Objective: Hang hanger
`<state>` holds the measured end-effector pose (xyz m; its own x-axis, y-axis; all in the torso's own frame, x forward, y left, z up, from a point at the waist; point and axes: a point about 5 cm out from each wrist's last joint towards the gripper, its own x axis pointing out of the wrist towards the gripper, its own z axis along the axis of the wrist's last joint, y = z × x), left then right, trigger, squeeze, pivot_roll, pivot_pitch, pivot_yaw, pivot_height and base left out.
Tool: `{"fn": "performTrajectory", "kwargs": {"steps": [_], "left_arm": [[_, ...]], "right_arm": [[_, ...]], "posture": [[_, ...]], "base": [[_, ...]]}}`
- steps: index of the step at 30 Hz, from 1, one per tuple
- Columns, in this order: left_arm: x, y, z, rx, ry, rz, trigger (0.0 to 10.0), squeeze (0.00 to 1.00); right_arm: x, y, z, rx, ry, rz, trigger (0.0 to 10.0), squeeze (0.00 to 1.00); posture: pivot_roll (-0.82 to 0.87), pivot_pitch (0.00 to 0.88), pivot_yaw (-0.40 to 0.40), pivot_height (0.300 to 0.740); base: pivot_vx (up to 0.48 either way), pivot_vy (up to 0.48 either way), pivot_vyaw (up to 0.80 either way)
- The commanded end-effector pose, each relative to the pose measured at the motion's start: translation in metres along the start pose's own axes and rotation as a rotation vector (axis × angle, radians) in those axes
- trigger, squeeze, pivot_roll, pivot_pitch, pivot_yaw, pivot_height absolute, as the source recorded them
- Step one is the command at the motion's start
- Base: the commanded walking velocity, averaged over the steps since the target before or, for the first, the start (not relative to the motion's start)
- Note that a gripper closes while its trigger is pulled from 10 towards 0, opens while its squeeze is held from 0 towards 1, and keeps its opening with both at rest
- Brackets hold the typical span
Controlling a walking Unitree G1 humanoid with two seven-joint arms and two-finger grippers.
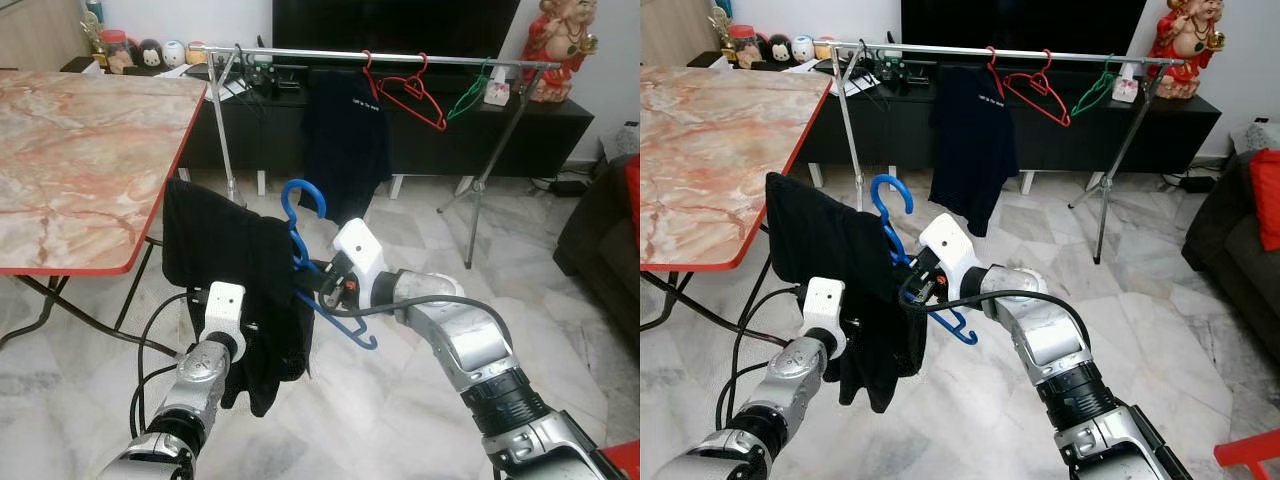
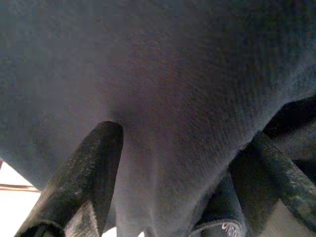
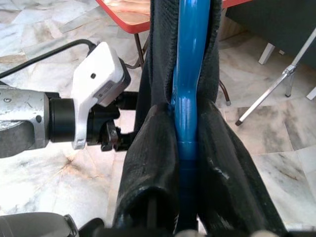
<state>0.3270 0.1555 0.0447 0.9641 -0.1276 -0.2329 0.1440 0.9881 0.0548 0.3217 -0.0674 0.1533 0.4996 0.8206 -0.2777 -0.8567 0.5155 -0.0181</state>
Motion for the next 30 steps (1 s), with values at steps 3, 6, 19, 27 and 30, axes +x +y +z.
{"fn": "performTrajectory", "kwargs": {"steps": [3, 6, 19, 27, 30], "left_arm": [[0.001, 0.002, 0.001, -0.002, -0.011, 0.025, 0.0, 0.0], [0.001, 0.002, 0.002, -0.008, -0.014, 0.025, 0.0, 0.0], [0.001, 0.003, 0.002, -0.033, -0.027, 0.019, 0.0, 0.0], [0.002, 0.004, 0.004, -0.047, -0.037, 0.023, 0.0, 0.0], [0.001, 0.005, 0.003, -0.05, -0.04, 0.023, 0.0, 0.0]], "right_arm": [[-0.004, 0.002, 0.012, -0.029, -0.048, 0.009, 0.0, 0.0], [-0.004, 0.001, 0.011, -0.033, -0.041, 0.007, 0.0, 0.0], [-0.005, 0.0, 0.005, -0.041, -0.012, 0.001, 0.0, 0.0], [-0.005, -0.001, 0.0, -0.047, 0.007, -0.002, 0.0, 0.0], [-0.004, -0.001, -0.002, -0.046, 0.011, -0.004, 0.0, 0.0]], "posture": [[-0.05, 0.008, -0.081, 0.74], [-0.05, 0.008, -0.081, 0.74], [-0.05, 0.007, -0.085, 0.74], [-0.05, 0.007, -0.085, 0.74], [-0.04, 0.006, -0.085, 0.74]], "base": [[0.0, 0.0, 0.0], [0.0, 0.0, 0.0], [0.0, 0.0, 0.0], [0.0, 0.0, 0.0], [0.0, 0.0, 0.0]]}}
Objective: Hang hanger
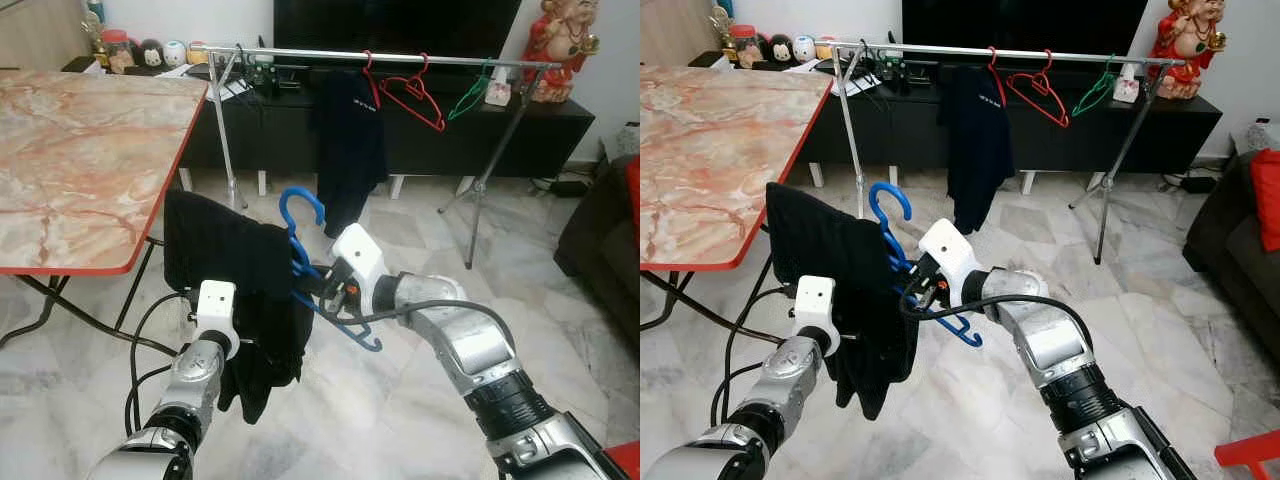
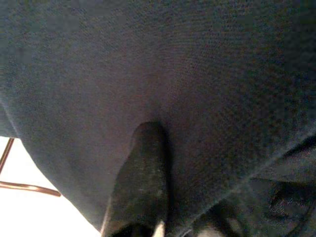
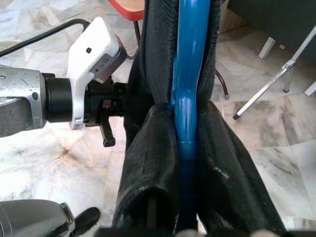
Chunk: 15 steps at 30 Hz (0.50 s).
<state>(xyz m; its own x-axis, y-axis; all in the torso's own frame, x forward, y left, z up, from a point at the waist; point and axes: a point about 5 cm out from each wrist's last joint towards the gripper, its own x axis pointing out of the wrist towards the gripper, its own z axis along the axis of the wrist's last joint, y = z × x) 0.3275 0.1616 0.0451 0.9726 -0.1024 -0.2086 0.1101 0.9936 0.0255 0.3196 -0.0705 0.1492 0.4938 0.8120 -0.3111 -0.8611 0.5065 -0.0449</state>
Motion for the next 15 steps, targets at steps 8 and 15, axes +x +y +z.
{"fn": "performTrajectory", "kwargs": {"steps": [8, 15], "left_arm": [[-0.002, 0.002, -0.001, -0.021, -0.008, -0.031, 0.0, 0.0], [-0.007, 0.011, -0.003, -0.001, -0.011, -0.088, 0.0, 0.0]], "right_arm": [[-0.001, -0.005, -0.002, -0.013, -0.002, -0.033, 0.0, 0.0], [-0.001, -0.01, -0.013, -0.075, 0.076, -0.065, 0.0, 0.0]], "posture": [[-0.04, 0.004, -0.086, 0.74], [-0.03, 0.001, -0.085, 0.74]], "base": [[0.0, 0.0, 0.0], [0.0, 0.0, 0.0]]}}
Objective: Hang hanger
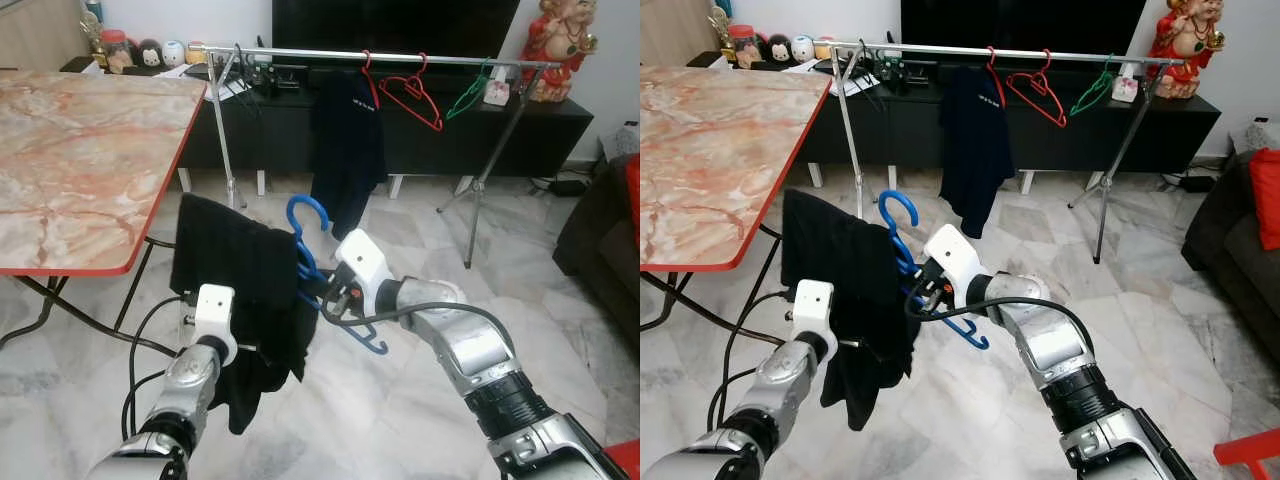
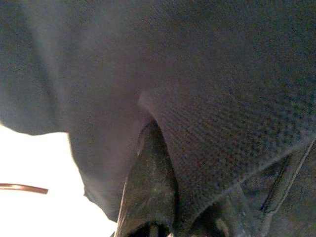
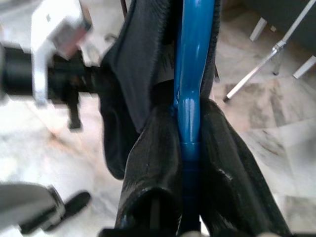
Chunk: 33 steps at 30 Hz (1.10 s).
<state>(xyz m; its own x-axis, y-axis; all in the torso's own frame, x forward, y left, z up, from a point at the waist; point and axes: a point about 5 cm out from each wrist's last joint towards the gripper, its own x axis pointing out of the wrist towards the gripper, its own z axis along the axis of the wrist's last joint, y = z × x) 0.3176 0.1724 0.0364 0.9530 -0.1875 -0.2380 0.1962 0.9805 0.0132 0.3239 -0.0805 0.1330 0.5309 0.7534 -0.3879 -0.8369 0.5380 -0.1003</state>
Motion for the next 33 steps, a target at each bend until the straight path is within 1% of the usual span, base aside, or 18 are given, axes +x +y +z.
{"fn": "performTrajectory", "kwargs": {"steps": [1, 3, 6, 9, 11, 15, 16, 19, 21, 22, 25, 27, 28, 29, 30, 31, 32, 33], "left_arm": [[0.0, 0.005, 0.008, -0.007, -0.042, 0.002, 0.0, 0.0], [-0.001, 0.009, 0.009, -0.003, -0.048, 0.013, 0.0, 0.0], [-0.002, 0.014, 0.012, -0.005, -0.063, 0.049, 0.0, 0.0], [-0.003, 0.026, 0.02, -0.03, -0.11, 0.143, 0.0, 0.0], [-0.005, 0.039, 0.034, -0.067, -0.192, 0.248, 0.0, 0.0], [-0.005, 0.043, 0.043, -0.086, -0.239, 0.286, 0.0, 0.0], [-0.005, 0.045, 0.05, -0.094, -0.274, 0.31, 0.0, 0.0], [-0.005, 0.047, 0.055, -0.102, -0.298, 0.337, 0.0, 0.0], [-0.005, 0.052, 0.059, -0.121, -0.315, 0.383, 0.0, 0.0], [-0.008, 0.06, 0.062, -0.16, -0.329, 0.454, 0.0, 0.0], [-0.009, 0.066, 0.062, -0.186, -0.324, 0.498, 0.0, 0.0], [-0.012, 0.073, 0.056, -0.173, -0.276, 0.554, 0.0, 0.0], [-0.013, 0.076, 0.049, -0.166, -0.225, 0.583, 0.0, 0.0], [-0.014, 0.079, 0.039, -0.146, -0.155, 0.605, 0.0, 0.0], [-0.018, 0.081, 0.022, -0.094, -0.045, 0.625, 0.0, 0.0], [-0.018, 0.081, 0.022, -0.094, -0.045, 0.625, 0.0, 0.0], [-0.02, 0.079, 0.009, -0.047, 0.036, 0.604, 0.0, 0.0], [-0.021, 0.077, 0.004, -0.027, 0.072, 0.588, 0.0, 0.0]], "right_arm": [[0.0, -0.003, 0.002, -0.044, 0.001, -0.013, 0.0, 0.0], [0.0, -0.002, 0.001, -0.052, 0.01, -0.011, 0.0, 0.0], [0.0, -0.003, -0.003, -0.099, 0.044, -0.011, 0.0, 0.0], [-0.004, -0.005, -0.012, -0.23, 0.128, 0.006, 0.0, 0.0], [-0.019, -0.005, -0.025, -0.363, 0.233, 0.12, 0.0, 0.0], [-0.027, -0.01, -0.032, -0.372, 0.282, 0.143, 0.0, 0.0], [-0.033, -0.012, -0.037, -0.379, 0.311, 0.168, 0.0, 0.0], [-0.036, -0.013, -0.041, -0.388, 0.334, 0.186, 0.0, 0.0], [-0.04, -0.013, -0.044, -0.391, 0.348, 0.211, 0.0, 0.0], [-0.044, -0.013, -0.046, -0.4, 0.358, 0.236, 0.0, 0.0], [-0.047, -0.013, -0.046, -0.398, 0.36, 0.251, 0.0, 0.0], [-0.051, -0.014, -0.046, -0.397, 0.363, 0.273, 0.0, 0.0], [-0.053, -0.014, -0.046, -0.396, 0.364, 0.277, 0.0, 0.0], [-0.055, -0.017, -0.046, -0.391, 0.367, 0.265, 0.0, 0.0], [-0.058, -0.023, -0.047, -0.378, 0.37, 0.225, 0.0, 0.0], [-0.058, -0.023, -0.047, -0.378, 0.37, 0.225, 0.0, 0.0], [-0.061, -0.029, -0.047, -0.35, 0.367, 0.166, 0.0, 0.0], [-0.062, -0.033, -0.048, -0.332, 0.365, 0.134, 0.0, 0.0]], "posture": [[-0.03, 0.001, -0.085, 0.74], [-0.02, 0.001, -0.088, 0.74], [-0.02, 0.001, -0.088, 0.74], [-0.03, 0.0, -0.088, 0.74], [-0.03, 0.0, -0.088, 0.74], [-0.04, 0.0, -0.089, 0.74], [-0.04, 0.0, -0.089, 0.74], [-0.04, 0.0, -0.089, 0.74], [-0.04, 0.0, -0.089, 0.74], [-0.04, 0.0, -0.089, 0.74], [-0.04, 0.0, -0.092, 0.74], [-0.04, 0.0, -0.092, 0.74], [-0.04, 0.0, -0.092, 0.74], [-0.04, 0.0, -0.092, 0.74], [-0.04, 0.0, -0.092, 0.74], [-0.04, 0.0, -0.092, 0.74], [-0.04, 0.0, -0.092, 0.74], [-0.04, 0.0, -0.091, 0.74]], "base": [[0.0, 0.0, 0.0], [0.0, 0.0, 0.0], [0.0, 0.0, 0.0], [0.0, 0.0, 0.0], [0.0, 0.0, 0.0], [0.0, 0.0, 0.0], [0.0, 0.0, 0.0], [0.0, 0.0, 0.0], [0.0, 0.0, 0.0], [0.0, 0.0, 0.0], [0.0, 0.0, 0.0], [0.0, 0.0, 0.0], [0.0, 0.0, 0.0], [0.0, 0.0, 0.0], [0.0, 0.0, 0.0], [0.0, 0.0, 0.0], [0.0, 0.0, 0.0], [0.0, 0.0, 0.0]]}}
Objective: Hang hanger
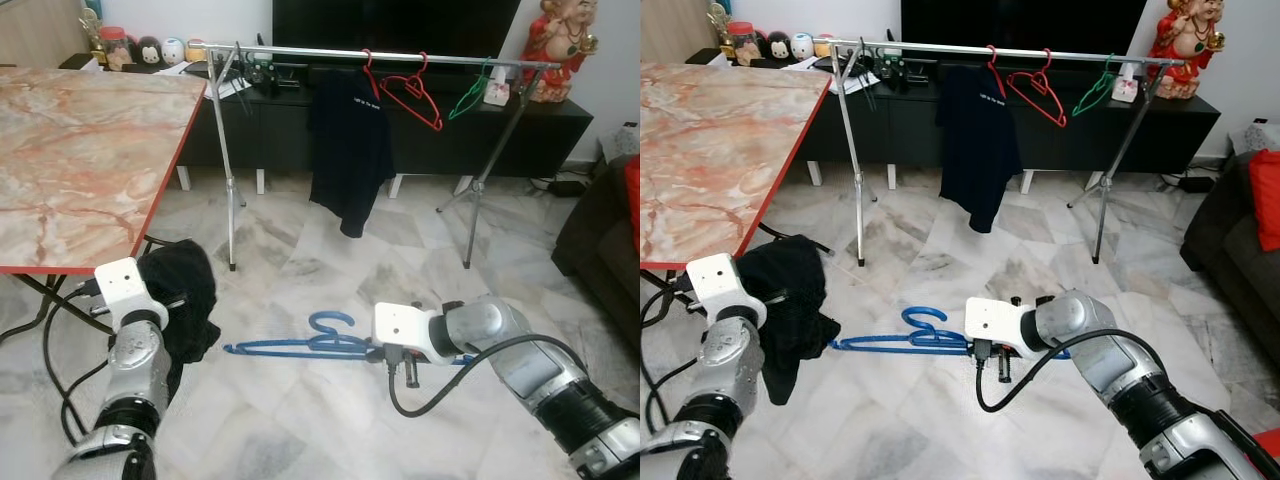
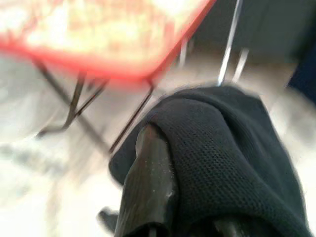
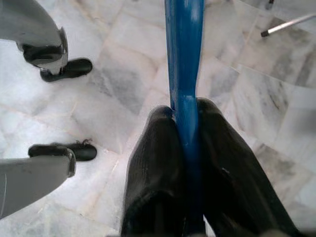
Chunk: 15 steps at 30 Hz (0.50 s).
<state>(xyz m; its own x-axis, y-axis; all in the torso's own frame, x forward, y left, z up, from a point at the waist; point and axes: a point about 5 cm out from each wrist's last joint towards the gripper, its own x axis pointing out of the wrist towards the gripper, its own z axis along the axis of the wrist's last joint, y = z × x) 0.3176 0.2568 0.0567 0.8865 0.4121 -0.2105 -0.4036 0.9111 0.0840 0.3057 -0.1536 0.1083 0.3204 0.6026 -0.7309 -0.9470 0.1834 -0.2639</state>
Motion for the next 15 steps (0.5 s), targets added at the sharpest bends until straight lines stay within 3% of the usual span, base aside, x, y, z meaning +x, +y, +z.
{"fn": "performTrajectory", "kwargs": {"steps": [1, 3, 5, 6, 8, 9, 11, 14, 15], "left_arm": [[-0.005, -0.006, -0.017, 0.087, 0.08, -0.046, 0.0, 0.0], [-0.011, -0.013, -0.032, 0.13, 0.158, -0.126, 0.0, 0.0], [-0.019, -0.021, -0.047, 0.184, 0.228, -0.199, 0.0, 0.0], [-0.019, -0.021, -0.047, 0.184, 0.228, -0.199, 0.0, 0.0], [-0.025, -0.03, -0.058, 0.245, 0.278, -0.282, 0.0, 0.0], [-0.029, -0.034, -0.064, 0.281, 0.307, -0.318, 10.0, 0.0], [-0.034, -0.039, -0.072, 0.316, 0.351, -0.34, 10.0, 0.0], [-0.034, -0.039, -0.073, 0.313, 0.356, -0.337, 10.0, 0.0], [-0.036, -0.036, -0.078, 0.286, 0.405, -0.308, 10.0, 0.0]], "right_arm": [[-0.011, -0.013, -0.005, 0.063, -0.009, -0.103, 0.0, 0.0], [-0.016, -0.024, -0.012, 0.167, -0.023, -0.246, 0.0, 0.0], [-0.023, -0.035, -0.024, 0.35, -0.048, -0.453, 0.0, 0.0], [-0.023, -0.035, -0.024, 0.35, -0.048, -0.453, 0.0, 0.0], [-0.025, -0.038, -0.035, 0.497, -0.07, -0.569, 0.0, 0.0], [-0.023, -0.036, -0.045, 0.565, -0.047, -0.629, 0.0, 0.0], [-0.012, -0.025, -0.072, 0.689, 0.043, -0.726, 0.0, 0.0], [-0.009, -0.023, -0.076, 0.717, 0.054, -0.741, 0.0, 0.0], [0.013, -0.008, -0.09, 0.864, 0.09, -0.76, 4.7, 0.0]], "posture": [[-0.04, 0.0, -0.091, 0.74], [-0.04, 0.0, -0.091, 0.74], [-0.06, 0.0, -0.073, 0.74], [-0.06, 0.0, -0.073, 0.74], [-0.06, 0.0, -0.073, 0.74], [-0.07, 0.0, -0.061, 0.74], [-0.08, 0.0, -0.055, 0.74], [-0.08, 0.0, -0.055, 0.74], [-0.09, 0.0, -0.052, 0.74]], "base": [[0.0, 0.0, 0.0], [0.0, 0.0, 0.0], [0.0, 0.0, 0.0], [0.0, 0.0, 0.0], [0.0, 0.0, 0.0], [0.0, 0.0, 0.0], [0.0, 0.0, 0.0], [0.0, 0.0, 0.0], [0.0, 0.0, 0.0]]}}
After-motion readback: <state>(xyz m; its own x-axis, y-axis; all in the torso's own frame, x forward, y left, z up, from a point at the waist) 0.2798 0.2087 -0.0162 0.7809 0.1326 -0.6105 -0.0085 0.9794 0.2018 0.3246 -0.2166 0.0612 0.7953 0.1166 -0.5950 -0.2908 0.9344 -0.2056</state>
